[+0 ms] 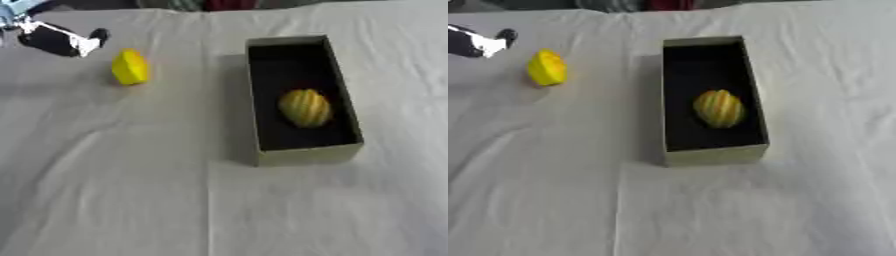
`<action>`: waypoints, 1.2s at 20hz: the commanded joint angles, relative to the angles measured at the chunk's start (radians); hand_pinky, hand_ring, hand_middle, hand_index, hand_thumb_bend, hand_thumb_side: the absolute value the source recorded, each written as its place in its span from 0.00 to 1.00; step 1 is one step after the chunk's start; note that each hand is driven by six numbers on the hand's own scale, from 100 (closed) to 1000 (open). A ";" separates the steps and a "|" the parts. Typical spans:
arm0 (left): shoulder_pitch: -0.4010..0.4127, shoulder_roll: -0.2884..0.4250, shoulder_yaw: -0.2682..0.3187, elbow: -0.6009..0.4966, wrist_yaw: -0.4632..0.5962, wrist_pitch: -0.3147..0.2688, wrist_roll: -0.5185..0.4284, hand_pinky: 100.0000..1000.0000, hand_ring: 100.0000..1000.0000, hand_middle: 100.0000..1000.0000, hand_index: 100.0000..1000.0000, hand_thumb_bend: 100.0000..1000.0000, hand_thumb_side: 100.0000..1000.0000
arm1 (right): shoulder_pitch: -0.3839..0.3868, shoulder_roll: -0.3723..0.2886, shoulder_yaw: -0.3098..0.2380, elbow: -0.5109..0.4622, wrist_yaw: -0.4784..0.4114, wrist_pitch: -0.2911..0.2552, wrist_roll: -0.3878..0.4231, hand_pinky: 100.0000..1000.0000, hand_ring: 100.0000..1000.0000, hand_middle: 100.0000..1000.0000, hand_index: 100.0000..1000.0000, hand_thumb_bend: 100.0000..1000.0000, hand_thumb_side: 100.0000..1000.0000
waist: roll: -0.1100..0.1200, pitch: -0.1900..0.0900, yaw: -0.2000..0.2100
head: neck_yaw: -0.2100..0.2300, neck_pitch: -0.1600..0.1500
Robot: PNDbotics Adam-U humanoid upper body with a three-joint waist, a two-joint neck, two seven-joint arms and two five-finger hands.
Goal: Pick up objects on the table and place them in the box.
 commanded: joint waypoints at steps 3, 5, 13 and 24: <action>-0.037 0.004 0.028 0.047 -0.028 -0.016 -0.003 0.88 0.89 0.83 0.90 0.15 0.10 | -0.010 -0.004 0.001 -0.016 0.010 0.010 0.006 0.88 0.71 0.34 0.66 0.00 0.57 | 0.002 -0.010 -0.005 | 0.008 -0.017; -0.044 -0.002 0.029 0.059 -0.022 -0.017 -0.006 0.87 0.89 0.83 0.90 0.14 0.08 | -0.013 0.001 0.003 -0.016 0.011 0.014 0.009 0.88 0.71 0.34 0.66 0.00 0.57 | 0.003 -0.005 -0.009 | 0.008 -0.018; -0.063 -0.015 0.024 0.077 -0.042 -0.015 -0.034 0.88 0.91 0.84 0.91 0.21 0.11 | -0.022 0.009 0.007 -0.016 0.015 0.019 0.019 0.88 0.71 0.33 0.66 0.00 0.57 | 0.010 0.016 -0.027 | 0.015 -0.024; -0.067 -0.025 0.028 0.119 -0.115 -0.007 -0.065 0.89 0.93 0.86 0.92 0.24 0.00 | -0.030 0.026 0.012 -0.016 0.018 0.036 0.029 0.89 0.71 0.32 0.65 0.00 0.57 | 0.017 0.036 -0.036 | 0.026 -0.028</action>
